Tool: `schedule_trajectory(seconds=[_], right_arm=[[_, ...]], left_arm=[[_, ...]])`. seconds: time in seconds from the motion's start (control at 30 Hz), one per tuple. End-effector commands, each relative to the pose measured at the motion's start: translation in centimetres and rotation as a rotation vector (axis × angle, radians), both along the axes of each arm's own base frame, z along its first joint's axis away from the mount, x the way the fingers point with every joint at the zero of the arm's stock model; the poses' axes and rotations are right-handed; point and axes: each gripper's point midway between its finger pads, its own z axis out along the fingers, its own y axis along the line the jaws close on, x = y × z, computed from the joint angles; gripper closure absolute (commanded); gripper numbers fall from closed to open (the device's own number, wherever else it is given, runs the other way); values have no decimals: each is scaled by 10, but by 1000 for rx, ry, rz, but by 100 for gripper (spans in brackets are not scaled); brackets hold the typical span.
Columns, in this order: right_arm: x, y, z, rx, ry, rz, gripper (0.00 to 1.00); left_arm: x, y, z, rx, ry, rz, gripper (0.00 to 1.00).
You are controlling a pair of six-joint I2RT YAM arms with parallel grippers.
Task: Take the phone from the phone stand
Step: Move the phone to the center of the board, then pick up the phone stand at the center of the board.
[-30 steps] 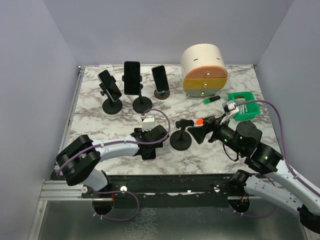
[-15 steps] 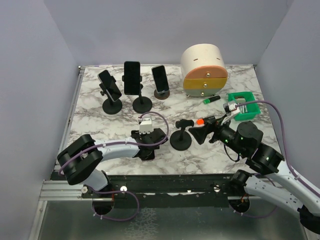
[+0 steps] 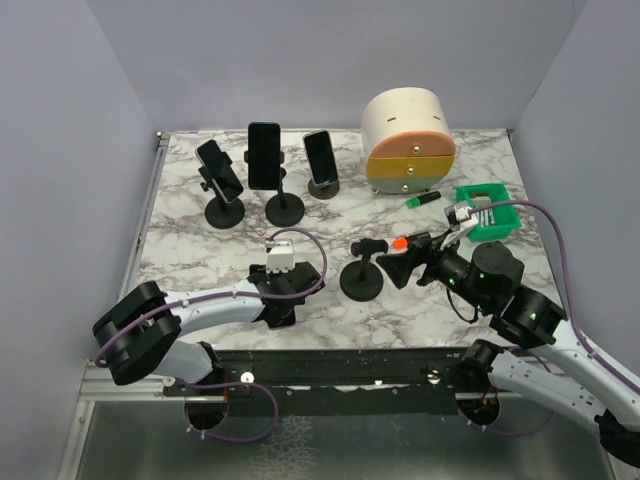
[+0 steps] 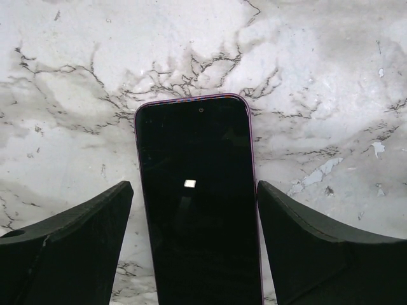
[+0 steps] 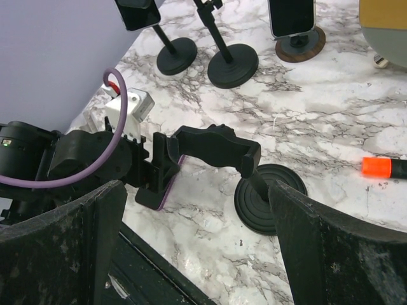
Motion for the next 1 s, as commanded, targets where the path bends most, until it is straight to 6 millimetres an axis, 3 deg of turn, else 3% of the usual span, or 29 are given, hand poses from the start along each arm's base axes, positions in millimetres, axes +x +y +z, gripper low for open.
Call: schedule_trajectory(seconds=[0.0,0.17,0.33,0.4,0.5,0.6,0.77,0.97], right_arm=[[2,-2,7,0,-21,-9,1],[1,-2,14,4,-34,-2,1],[-1,-3,16,4,-49,6,1],[-2,-3,16,9,-55,11,1],[-5,-3,18,23,-72,25,1],[-8,-3,21,41,-90,40,1],[-13,-2,30,75,-112,60,1],[-16,-2,32,85,-106,67,1]], left_arm=[[3,7,15,31,-38,-13,20],[13,-16,60,-73,-102,-93,18],[19,-52,131,-279,-238,-266,17],[14,-66,160,-377,-304,-365,17],[5,-88,209,-551,-437,-509,1],[-11,-112,242,-666,-519,-681,1],[-13,-148,259,-721,-506,-806,2],[-6,-189,248,-717,-421,-903,9]])
